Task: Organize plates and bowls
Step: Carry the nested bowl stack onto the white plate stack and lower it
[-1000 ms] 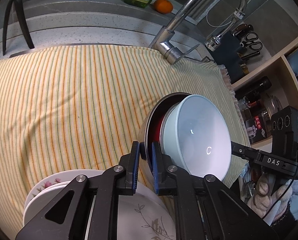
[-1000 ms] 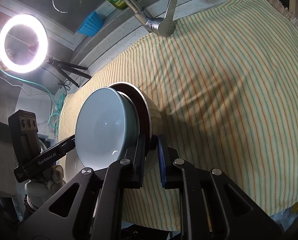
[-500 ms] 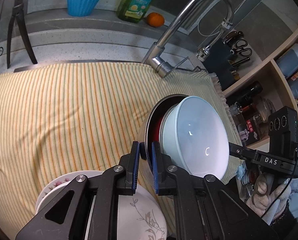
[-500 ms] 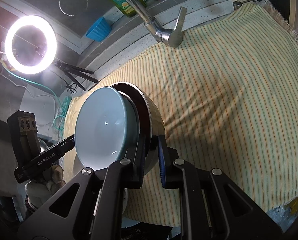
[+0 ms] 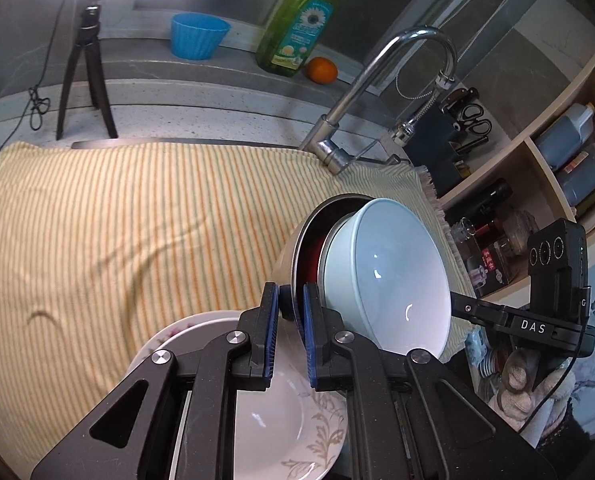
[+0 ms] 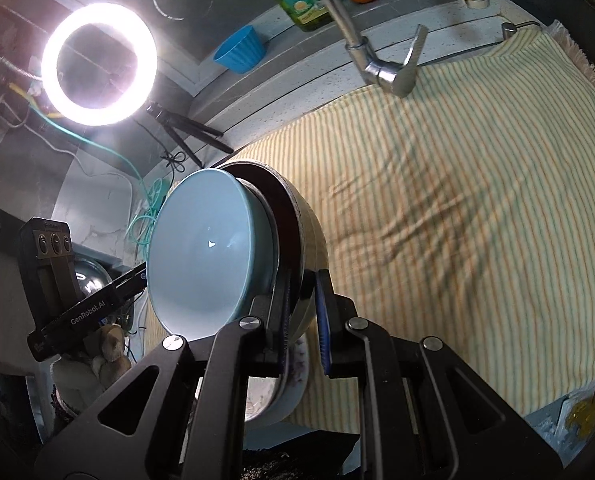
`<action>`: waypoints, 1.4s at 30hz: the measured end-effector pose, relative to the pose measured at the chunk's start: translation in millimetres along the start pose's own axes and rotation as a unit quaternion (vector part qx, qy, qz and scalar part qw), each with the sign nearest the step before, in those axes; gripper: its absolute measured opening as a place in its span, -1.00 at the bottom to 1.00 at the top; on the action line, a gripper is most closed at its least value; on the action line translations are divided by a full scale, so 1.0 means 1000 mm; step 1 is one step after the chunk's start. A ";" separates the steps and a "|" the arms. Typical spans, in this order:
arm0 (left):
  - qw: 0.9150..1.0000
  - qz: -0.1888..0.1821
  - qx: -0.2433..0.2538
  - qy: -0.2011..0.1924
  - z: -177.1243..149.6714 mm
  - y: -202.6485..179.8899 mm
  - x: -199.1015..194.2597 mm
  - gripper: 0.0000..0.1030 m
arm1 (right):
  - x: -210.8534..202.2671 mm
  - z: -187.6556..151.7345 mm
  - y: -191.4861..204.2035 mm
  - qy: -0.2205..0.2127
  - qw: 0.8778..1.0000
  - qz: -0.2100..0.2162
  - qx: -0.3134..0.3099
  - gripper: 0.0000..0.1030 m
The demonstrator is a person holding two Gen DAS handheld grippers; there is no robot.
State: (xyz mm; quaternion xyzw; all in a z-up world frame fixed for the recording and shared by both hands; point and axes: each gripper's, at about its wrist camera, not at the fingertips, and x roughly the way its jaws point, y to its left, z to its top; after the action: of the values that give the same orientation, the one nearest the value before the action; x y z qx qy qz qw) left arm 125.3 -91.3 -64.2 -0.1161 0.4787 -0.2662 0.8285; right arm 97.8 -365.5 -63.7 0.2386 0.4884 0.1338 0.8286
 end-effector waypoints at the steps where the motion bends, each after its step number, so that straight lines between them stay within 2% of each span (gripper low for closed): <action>1: 1.000 0.001 -0.002 -0.001 -0.002 0.003 -0.003 -0.84 | 0.001 -0.002 0.003 0.001 1.000 0.001 -0.001 -0.75; 9: 1.000 0.008 -0.021 -0.001 -0.024 0.029 -0.025 -0.83 | 0.020 -0.028 0.032 0.021 1.000 0.008 -0.005 -0.75; 19: 0.999 0.007 -0.040 -0.003 -0.048 0.047 -0.041 -0.83 | 0.030 -0.053 0.049 0.035 0.999 0.006 -0.011 -0.75; 42: 0.998 0.015 -0.058 0.015 -0.079 0.056 -0.046 -0.83 | 0.038 -0.084 0.054 0.059 0.998 0.005 -0.008 -0.75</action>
State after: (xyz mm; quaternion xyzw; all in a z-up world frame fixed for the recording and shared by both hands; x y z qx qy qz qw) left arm 57.9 -14.4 -96.8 -0.1527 0.5070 -0.2272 0.8173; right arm 43.4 -280.1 -98.7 0.2261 0.5341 0.1552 0.7997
